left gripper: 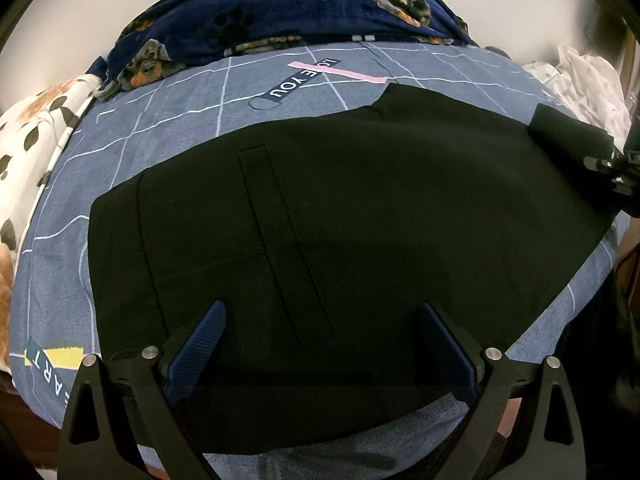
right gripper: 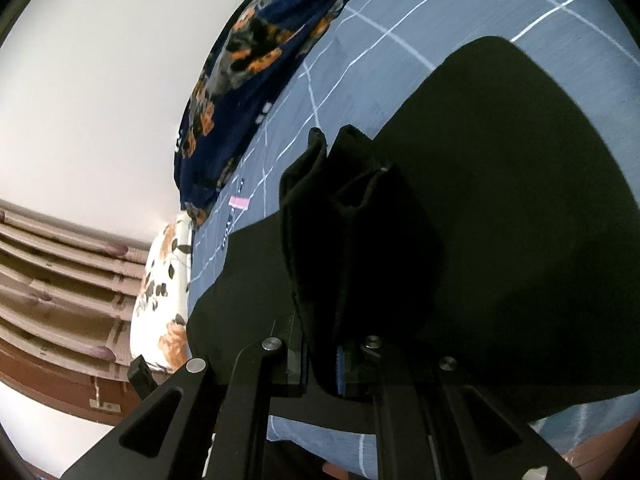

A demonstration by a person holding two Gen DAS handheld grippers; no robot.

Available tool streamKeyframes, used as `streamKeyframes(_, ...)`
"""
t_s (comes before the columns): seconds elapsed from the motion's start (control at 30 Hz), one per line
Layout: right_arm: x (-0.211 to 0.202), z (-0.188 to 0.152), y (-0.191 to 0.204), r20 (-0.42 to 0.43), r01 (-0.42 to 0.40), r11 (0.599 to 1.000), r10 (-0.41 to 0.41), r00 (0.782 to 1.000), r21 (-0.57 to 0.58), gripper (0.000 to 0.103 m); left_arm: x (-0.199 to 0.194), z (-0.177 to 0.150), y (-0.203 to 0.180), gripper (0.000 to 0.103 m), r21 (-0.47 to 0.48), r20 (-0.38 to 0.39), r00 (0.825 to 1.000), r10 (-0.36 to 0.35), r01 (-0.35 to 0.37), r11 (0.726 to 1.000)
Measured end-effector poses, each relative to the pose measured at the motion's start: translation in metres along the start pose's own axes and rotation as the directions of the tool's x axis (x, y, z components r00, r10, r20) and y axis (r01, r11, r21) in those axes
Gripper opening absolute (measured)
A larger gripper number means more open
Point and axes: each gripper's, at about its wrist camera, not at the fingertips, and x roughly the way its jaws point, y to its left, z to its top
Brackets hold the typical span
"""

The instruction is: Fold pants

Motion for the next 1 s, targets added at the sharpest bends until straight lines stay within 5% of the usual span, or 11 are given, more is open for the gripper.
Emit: streamKeyframes(1.0,0.034,-0.023,0.041,-0.052,0.116,0.968,-0.131,0.990,-0.222,0.014,0.002,0.000,-0.004,0.100,0.013,-0.004,1.000,0.005,-0.005,1.000)
